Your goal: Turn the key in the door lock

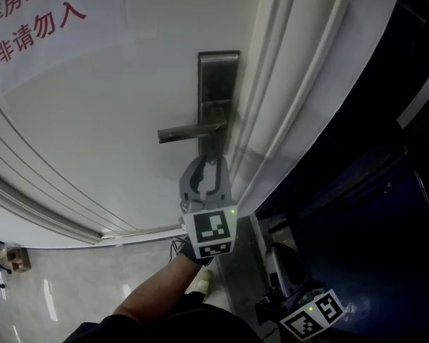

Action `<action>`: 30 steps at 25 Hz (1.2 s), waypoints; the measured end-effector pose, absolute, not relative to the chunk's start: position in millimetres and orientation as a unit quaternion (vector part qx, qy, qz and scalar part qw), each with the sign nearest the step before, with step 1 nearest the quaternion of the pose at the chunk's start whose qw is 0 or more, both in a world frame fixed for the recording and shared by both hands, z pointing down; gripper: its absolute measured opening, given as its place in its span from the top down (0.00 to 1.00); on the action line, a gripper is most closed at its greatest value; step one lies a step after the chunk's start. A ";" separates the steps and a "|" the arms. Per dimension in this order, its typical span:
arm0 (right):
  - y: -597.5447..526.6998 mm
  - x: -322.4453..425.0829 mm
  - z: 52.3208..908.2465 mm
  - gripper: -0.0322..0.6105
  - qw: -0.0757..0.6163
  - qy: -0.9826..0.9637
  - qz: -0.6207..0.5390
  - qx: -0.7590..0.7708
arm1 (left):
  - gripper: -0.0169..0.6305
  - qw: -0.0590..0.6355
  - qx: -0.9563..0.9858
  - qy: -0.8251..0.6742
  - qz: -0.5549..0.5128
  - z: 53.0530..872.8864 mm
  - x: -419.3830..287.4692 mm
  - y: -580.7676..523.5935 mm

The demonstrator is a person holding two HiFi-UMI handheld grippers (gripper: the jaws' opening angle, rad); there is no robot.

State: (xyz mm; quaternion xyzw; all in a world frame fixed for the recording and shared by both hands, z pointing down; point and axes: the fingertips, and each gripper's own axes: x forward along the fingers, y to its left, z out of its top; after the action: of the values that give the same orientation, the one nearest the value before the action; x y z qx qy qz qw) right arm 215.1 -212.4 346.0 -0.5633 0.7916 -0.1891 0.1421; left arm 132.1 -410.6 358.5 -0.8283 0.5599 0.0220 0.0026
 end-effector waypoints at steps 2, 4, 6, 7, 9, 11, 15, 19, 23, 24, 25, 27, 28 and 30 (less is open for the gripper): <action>-214.2 217.2 347.2 0.93 0.142 0.791 -0.191 -0.564 | 0.80 0.002 -0.827 0.562 0.026 357.3 132.2 -412.4; -215.2 218.6 348.0 0.93 0.141 0.790 -0.193 -0.564 | 0.80 0.001 -0.826 0.563 0.029 356.4 133.2 -413.8; -215.4 219.5 348.6 0.93 0.141 0.790 -0.194 -0.564 | 0.80 -0.001 -0.824 0.565 0.028 357.3 134.4 -415.2; -215.4 220.1 348.8 0.93 0.141 0.790 -0.194 -0.564 | 0.80 -0.002 -0.823 0.567 0.028 357.9 134.6 -415.8; -215.5 221.7 349.0 0.93 0.140 0.790 -0.194 -0.564 | 0.80 -0.002 -0.821 0.571 0.028 357.9 134.0 -416.9; -215.6 223.2 349.3 0.93 0.141 0.789 -0.195 -0.565 | 0.80 -0.002 -0.818 0.575 0.029 357.9 133.5 -418.3; -214.8 224.3 350.0 0.93 0.141 0.790 -0.196 -0.563 | 0.80 -0.005 -0.811 0.584 0.028 361.0 134.3 -422.6; -214.8 226.2 350.2 0.93 0.142 0.790 -0.197 -0.562 | 0.80 -0.002 -0.807 0.590 0.025 360.8 138.7 -426.0; -214.3 228.7 351.0 0.93 0.144 0.789 -0.198 -0.563 | 0.80 0.009 -0.805 0.593 0.023 359.2 143.3 -425.8; -213.9 229.6 351.2 0.93 0.144 0.789 -0.198 -0.564 | 0.80 0.009 -0.805 0.593 0.020 360.2 143.2 -426.0; -213.6 230.5 351.4 0.92 0.144 0.788 -0.199 -0.564 | 0.80 0.008 -0.804 0.594 0.016 361.5 142.6 -426.3; -213.2 231.6 351.9 0.93 0.145 0.788 -0.200 -0.564 | 0.80 0.009 -0.801 0.599 0.007 363.4 139.5 -427.1; -213.2 231.6 352.3 0.92 0.146 0.788 -0.200 -0.563 | 0.80 0.011 -0.798 0.602 0.004 363.4 137.7 -427.2; -213.0 230.9 352.7 0.93 0.146 0.790 -0.202 -0.561 | 0.80 0.019 -0.794 0.608 0.000 361.8 137.4 -426.6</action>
State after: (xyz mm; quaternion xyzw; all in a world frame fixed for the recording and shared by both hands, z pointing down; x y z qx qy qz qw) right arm 230.9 -213.0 352.7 -0.5608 0.7897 -0.2015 0.1459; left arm 137.4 -426.6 361.8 -0.7940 0.6076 0.0004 0.0195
